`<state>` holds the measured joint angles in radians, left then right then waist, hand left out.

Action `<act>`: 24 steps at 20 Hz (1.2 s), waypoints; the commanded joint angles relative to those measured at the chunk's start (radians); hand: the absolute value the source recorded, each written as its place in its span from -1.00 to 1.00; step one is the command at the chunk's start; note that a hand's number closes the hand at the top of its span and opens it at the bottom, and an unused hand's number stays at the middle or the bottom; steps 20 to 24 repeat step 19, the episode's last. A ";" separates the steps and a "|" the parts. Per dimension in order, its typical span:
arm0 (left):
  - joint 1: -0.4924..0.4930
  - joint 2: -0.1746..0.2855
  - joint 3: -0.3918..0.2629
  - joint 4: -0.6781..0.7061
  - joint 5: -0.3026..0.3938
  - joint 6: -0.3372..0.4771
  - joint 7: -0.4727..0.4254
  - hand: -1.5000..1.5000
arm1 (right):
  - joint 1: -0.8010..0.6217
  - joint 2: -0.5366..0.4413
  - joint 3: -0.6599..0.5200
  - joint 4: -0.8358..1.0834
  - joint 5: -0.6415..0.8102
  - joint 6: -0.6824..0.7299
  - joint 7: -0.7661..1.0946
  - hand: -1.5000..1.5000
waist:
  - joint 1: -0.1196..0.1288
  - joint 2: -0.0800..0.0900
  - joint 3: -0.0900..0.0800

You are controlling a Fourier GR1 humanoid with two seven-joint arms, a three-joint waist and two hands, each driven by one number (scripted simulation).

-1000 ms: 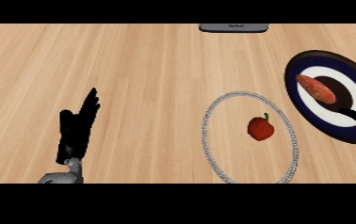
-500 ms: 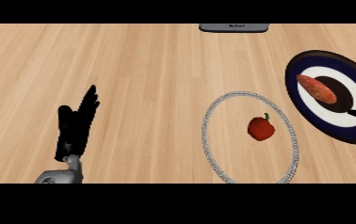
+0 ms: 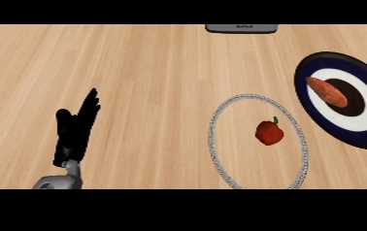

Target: Pick the sweet potato from the placemat and place it in the plate

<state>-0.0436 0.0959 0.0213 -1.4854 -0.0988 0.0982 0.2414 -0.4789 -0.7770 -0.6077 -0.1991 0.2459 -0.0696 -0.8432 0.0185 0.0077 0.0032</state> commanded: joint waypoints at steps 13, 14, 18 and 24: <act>0.044 -0.038 -0.043 -0.036 -0.023 0.007 -0.006 0.00 | 0.053 -0.058 -0.063 0.039 -0.080 -0.053 -0.038 -1.00 | 0.007 0.002 0.002; 0.031 -0.043 -0.053 -0.038 -0.042 0.022 -0.001 0.00 | 0.052 -0.072 -0.062 0.047 -0.079 -0.037 -0.024 -1.00 | 0.008 0.003 0.002; -0.011 -0.027 0.001 0.065 -0.022 0.021 -0.077 0.00 | 0.075 -0.100 -0.058 0.052 -0.075 -0.030 -0.018 -1.00 | 0.003 0.005 0.002; -0.019 -0.020 -0.002 0.009 -0.020 0.019 -0.006 0.00 | 0.085 -0.107 -0.068 0.055 -0.083 -0.038 -0.023 -1.00 | 0.007 0.004 0.003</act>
